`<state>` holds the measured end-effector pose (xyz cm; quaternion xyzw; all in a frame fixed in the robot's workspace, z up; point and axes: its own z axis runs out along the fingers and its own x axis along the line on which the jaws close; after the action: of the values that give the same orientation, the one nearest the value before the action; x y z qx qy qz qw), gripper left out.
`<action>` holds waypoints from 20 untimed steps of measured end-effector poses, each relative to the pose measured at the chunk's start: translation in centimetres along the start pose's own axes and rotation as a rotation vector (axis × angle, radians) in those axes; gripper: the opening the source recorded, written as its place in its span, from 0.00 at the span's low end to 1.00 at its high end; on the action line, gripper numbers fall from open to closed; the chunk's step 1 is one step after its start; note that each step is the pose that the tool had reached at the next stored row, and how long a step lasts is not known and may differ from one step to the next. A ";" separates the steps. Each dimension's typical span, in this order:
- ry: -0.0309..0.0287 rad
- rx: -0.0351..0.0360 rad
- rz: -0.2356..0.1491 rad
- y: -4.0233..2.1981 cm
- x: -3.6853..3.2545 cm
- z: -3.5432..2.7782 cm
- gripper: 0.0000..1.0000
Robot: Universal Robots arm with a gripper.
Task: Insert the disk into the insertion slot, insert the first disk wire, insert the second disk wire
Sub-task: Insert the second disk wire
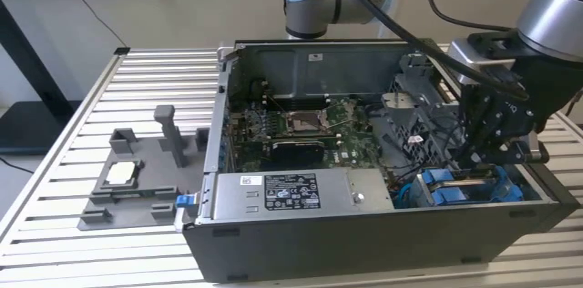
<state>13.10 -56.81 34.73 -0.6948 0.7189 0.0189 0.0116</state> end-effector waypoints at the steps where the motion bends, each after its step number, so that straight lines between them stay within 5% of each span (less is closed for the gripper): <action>1: -0.0001 -0.0002 0.003 -0.05 0.00 0.05 0.16; 6: 0.0009 -0.0010 0.021 -0.21 0.01 0.17 0.16; 13: 0.0093 -0.0002 0.033 -0.23 0.03 0.41 0.16; 20: 0.0097 -0.0001 0.036 -0.22 0.03 0.55 0.16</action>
<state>13.31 -56.83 34.18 -0.6817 0.7314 0.0158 0.0078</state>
